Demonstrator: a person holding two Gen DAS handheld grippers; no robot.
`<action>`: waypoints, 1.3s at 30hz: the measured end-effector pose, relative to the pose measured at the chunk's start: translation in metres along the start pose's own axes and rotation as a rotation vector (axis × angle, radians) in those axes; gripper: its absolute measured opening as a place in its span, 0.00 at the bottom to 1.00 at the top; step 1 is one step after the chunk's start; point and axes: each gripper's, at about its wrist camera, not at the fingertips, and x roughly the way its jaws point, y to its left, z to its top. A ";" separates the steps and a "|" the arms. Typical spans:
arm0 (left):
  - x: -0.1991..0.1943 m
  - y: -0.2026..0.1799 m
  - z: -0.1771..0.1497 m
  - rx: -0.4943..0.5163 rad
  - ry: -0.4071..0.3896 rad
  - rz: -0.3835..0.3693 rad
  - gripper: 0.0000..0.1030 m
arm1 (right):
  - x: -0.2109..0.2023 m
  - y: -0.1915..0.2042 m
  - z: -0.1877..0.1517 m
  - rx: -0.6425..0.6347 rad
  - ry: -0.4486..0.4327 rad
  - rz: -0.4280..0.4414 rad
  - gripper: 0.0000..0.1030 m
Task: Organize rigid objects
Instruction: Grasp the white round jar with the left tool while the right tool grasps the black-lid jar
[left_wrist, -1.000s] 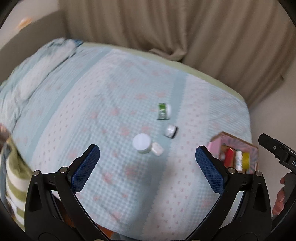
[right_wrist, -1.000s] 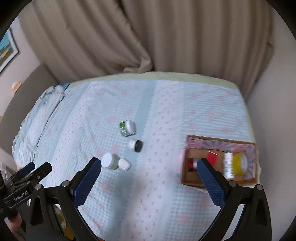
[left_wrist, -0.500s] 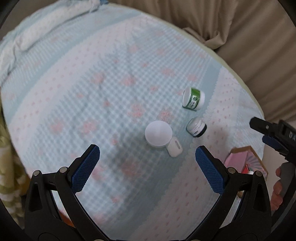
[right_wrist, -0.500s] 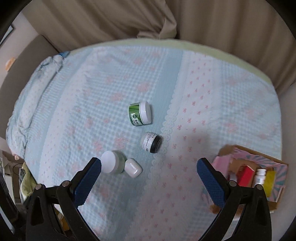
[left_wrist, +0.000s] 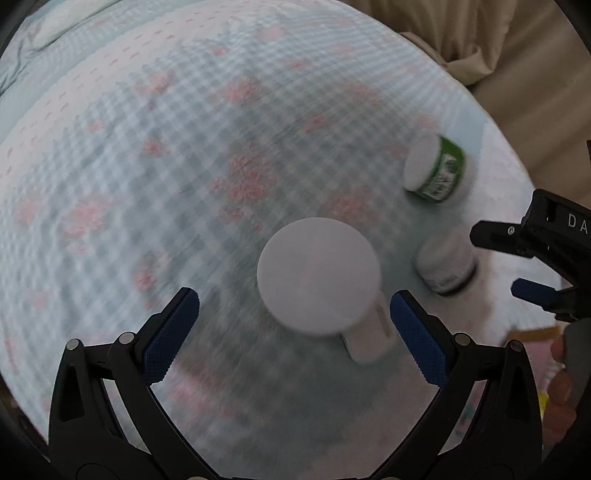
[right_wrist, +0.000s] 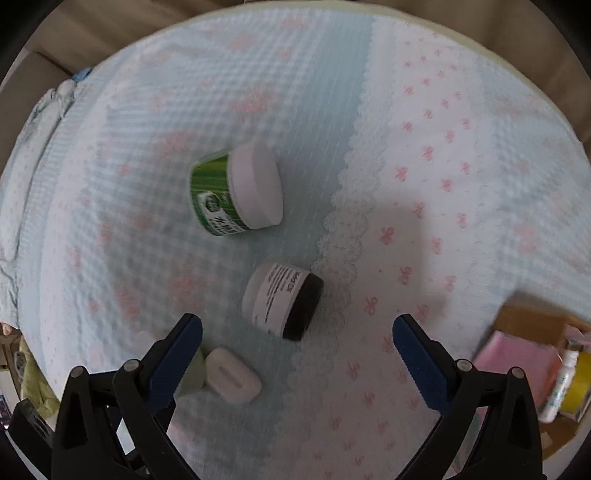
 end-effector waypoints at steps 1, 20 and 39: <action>0.007 -0.002 -0.002 -0.005 -0.008 0.002 0.99 | 0.009 0.002 0.001 -0.012 0.002 -0.017 0.98; 0.036 -0.022 0.006 0.035 -0.101 0.034 0.66 | 0.065 0.004 0.004 0.119 -0.004 -0.024 0.54; 0.005 -0.013 0.007 0.030 -0.124 0.004 0.66 | 0.029 0.002 -0.004 0.133 -0.056 -0.007 0.50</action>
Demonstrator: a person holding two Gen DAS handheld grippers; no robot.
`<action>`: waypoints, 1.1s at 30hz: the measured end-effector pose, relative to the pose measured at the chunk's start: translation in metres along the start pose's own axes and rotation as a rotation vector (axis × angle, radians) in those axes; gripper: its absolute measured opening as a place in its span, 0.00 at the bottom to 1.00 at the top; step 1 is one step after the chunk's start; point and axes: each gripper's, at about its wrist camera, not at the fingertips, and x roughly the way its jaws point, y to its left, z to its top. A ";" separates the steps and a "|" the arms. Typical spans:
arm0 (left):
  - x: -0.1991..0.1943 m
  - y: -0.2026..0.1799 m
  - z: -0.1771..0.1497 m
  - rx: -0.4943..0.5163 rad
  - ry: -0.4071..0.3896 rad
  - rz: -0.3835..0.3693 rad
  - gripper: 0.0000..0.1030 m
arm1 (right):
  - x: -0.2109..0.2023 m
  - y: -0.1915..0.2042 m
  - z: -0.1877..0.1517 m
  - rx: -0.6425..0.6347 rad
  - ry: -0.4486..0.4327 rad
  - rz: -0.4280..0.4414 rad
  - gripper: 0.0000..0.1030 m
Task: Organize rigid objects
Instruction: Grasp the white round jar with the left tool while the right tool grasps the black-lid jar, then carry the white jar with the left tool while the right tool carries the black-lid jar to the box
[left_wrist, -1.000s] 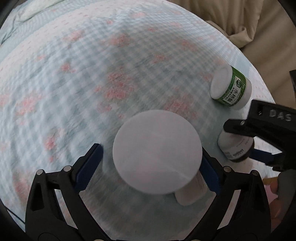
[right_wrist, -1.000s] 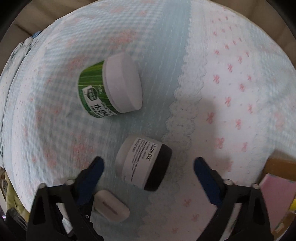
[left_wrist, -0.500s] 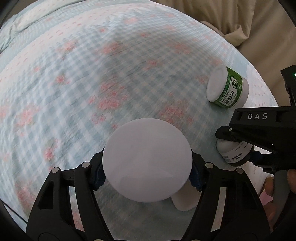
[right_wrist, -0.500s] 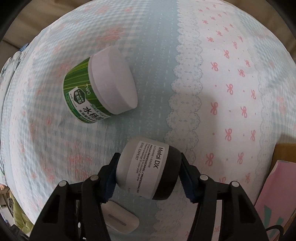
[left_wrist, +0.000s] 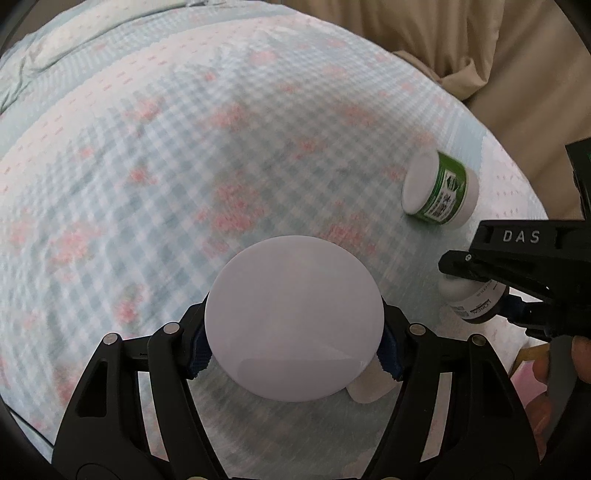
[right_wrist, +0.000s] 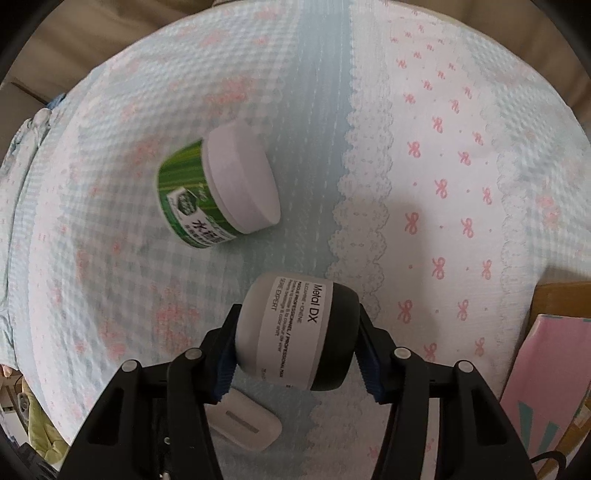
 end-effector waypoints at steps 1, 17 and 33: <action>-0.004 0.001 0.002 0.002 -0.004 -0.002 0.66 | -0.004 0.002 -0.001 -0.001 -0.005 0.004 0.50; -0.146 -0.002 0.050 0.193 -0.052 -0.103 0.66 | -0.152 0.004 -0.039 -0.027 -0.157 0.084 0.50; -0.285 -0.096 0.063 0.539 -0.055 -0.319 0.66 | -0.329 -0.066 -0.112 0.021 -0.316 0.068 0.50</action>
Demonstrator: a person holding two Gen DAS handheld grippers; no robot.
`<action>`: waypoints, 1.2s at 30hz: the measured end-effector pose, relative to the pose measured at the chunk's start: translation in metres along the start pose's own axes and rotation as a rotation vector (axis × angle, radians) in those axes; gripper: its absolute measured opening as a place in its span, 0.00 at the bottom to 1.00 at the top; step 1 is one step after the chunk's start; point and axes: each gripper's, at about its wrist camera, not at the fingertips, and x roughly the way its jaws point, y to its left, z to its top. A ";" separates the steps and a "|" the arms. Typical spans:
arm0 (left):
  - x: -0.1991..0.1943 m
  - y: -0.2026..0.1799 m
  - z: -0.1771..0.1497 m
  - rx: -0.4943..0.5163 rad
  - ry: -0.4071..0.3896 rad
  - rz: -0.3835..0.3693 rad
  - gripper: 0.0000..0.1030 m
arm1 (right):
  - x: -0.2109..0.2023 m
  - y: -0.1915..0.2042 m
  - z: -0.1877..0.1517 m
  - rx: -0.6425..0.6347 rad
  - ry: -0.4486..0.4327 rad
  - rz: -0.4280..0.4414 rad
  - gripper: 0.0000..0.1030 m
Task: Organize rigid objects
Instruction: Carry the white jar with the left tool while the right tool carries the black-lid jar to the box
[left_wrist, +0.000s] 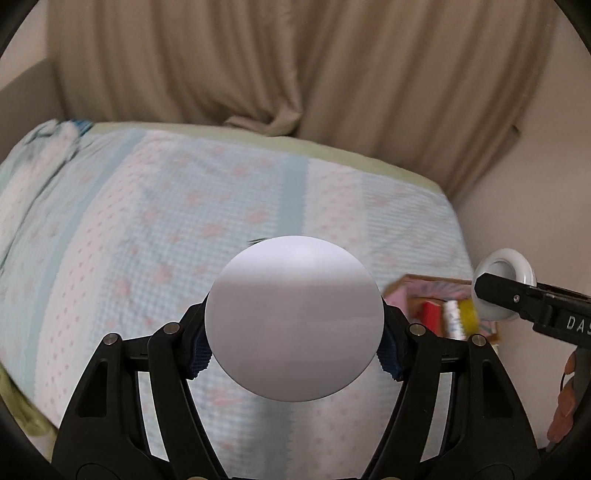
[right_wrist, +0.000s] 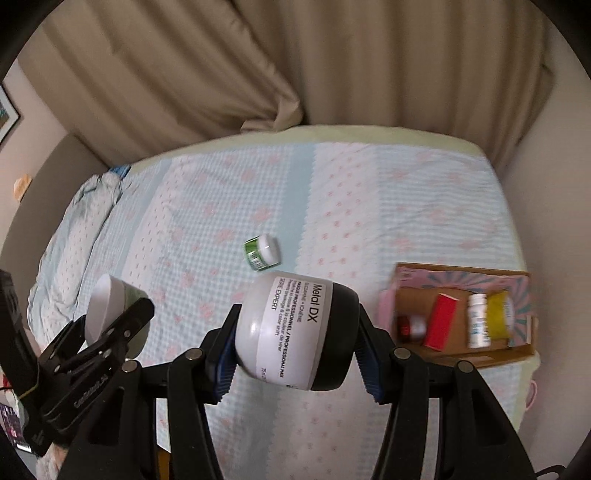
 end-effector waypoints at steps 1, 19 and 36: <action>-0.001 -0.015 0.001 0.015 -0.003 -0.013 0.66 | -0.008 -0.010 -0.001 0.007 -0.009 -0.008 0.50; 0.070 -0.258 -0.007 0.165 0.110 -0.126 0.66 | -0.038 -0.245 -0.001 0.115 0.017 -0.082 0.50; 0.229 -0.353 -0.086 0.237 0.397 -0.078 0.66 | 0.085 -0.393 -0.020 0.170 0.215 -0.086 0.50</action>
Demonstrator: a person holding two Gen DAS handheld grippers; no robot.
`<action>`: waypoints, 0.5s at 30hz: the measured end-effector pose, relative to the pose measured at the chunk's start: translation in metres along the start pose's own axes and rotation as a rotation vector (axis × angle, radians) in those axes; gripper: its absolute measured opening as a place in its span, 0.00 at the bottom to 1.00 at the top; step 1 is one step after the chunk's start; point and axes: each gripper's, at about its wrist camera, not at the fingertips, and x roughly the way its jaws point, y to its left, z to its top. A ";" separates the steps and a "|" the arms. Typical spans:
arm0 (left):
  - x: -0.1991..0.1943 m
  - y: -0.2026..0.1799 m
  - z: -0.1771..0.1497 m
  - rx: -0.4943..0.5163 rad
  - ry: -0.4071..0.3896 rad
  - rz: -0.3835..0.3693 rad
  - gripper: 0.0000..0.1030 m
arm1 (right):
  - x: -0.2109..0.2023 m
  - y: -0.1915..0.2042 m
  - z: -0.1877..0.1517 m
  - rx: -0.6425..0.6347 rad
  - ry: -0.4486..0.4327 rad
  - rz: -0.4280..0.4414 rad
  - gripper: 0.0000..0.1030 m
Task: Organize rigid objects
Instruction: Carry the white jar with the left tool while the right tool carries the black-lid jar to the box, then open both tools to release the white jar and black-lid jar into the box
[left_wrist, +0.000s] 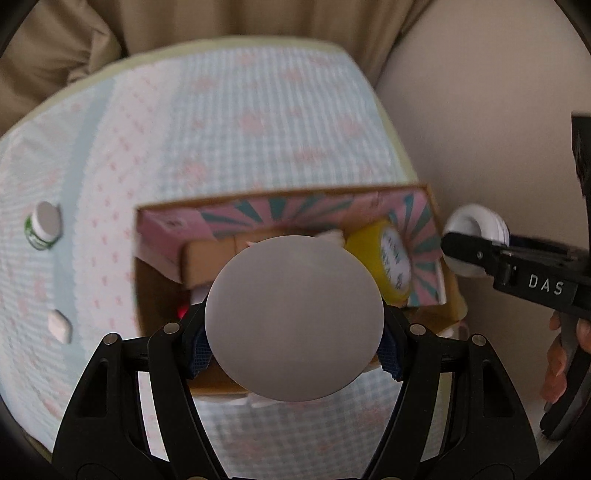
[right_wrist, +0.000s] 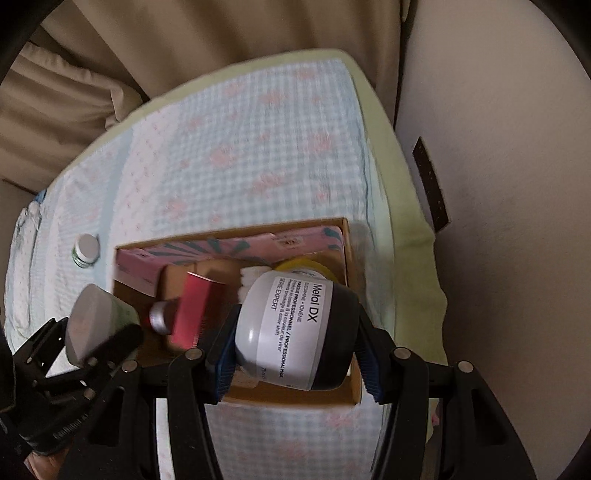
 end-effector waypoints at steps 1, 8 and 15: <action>0.011 -0.002 -0.001 0.006 0.022 0.000 0.66 | 0.007 -0.001 0.001 -0.008 0.010 -0.001 0.50; 0.065 -0.007 -0.005 0.043 0.155 0.026 0.66 | 0.056 0.001 -0.001 -0.108 0.086 -0.037 0.50; 0.088 -0.009 -0.009 0.063 0.243 0.030 0.66 | 0.072 0.008 -0.006 -0.187 0.114 -0.062 0.50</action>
